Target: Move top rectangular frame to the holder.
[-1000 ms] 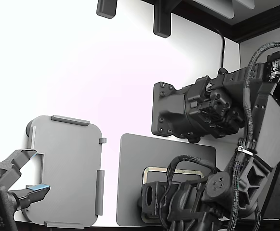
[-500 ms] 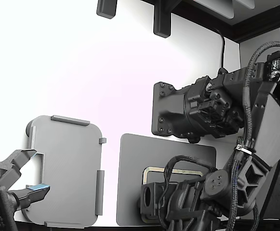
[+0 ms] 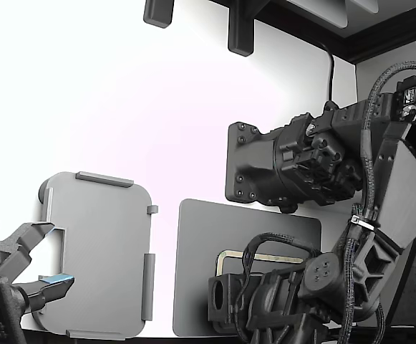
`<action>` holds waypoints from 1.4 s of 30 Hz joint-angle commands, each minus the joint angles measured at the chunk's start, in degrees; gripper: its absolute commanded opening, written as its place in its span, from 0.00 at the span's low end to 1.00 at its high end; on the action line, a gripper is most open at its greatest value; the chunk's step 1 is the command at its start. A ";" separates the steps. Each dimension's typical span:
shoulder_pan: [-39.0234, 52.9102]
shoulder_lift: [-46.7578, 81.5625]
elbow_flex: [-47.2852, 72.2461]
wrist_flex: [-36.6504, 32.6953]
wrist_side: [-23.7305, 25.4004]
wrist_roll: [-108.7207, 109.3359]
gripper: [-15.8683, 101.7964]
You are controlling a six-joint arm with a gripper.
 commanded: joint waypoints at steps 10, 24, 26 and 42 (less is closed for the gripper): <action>-2.29 2.72 -6.15 7.56 2.99 0.53 0.04; -11.07 7.47 -23.55 24.70 10.63 14.94 0.04; -13.10 7.29 -26.10 26.28 10.20 16.79 0.04; -29.18 -2.29 -40.43 29.09 12.13 39.02 0.04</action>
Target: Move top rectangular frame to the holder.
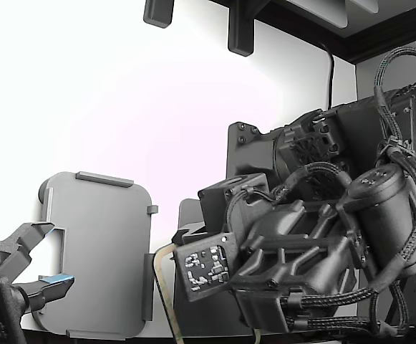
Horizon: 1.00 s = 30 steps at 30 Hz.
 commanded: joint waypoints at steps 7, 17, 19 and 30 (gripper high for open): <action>-8.79 -5.89 -8.88 -0.53 -3.08 5.27 0.04; -13.27 -9.76 -10.46 -1.14 -1.93 7.82 0.04; -14.50 -10.63 -10.37 -1.76 -2.64 7.47 0.04; -19.60 -12.22 -8.35 -6.24 -5.71 5.27 0.04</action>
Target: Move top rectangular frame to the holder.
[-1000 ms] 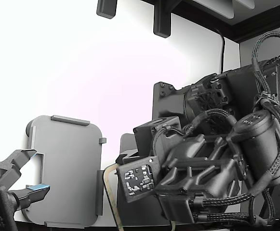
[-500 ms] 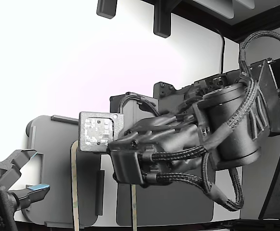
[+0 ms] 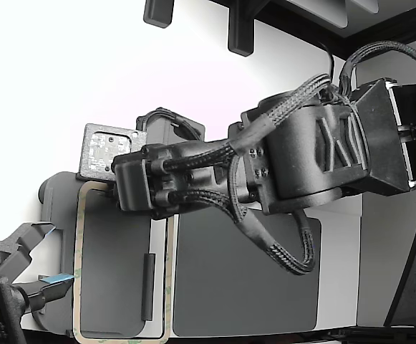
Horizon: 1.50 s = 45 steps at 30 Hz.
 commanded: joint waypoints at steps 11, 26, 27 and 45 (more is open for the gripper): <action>-2.46 -5.89 -7.82 -0.09 -1.23 -2.64 0.04; -2.64 -8.09 -8.88 0.09 -0.09 -2.81 0.04; -2.72 -8.09 -8.79 0.09 0.00 -2.90 0.04; -2.81 -8.35 -7.03 -0.79 1.05 -2.64 0.04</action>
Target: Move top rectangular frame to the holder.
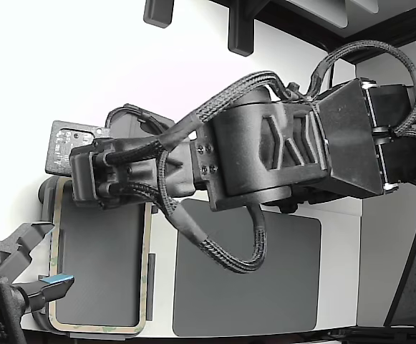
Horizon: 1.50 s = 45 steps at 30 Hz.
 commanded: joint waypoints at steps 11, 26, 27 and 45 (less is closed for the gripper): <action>-0.70 2.72 2.37 -2.72 -0.26 -0.35 0.04; -0.35 2.72 2.11 -2.46 -0.09 0.18 0.04; -0.35 2.72 2.02 -2.37 -0.09 -0.09 0.04; 0.35 2.29 1.41 -2.11 0.70 0.00 0.04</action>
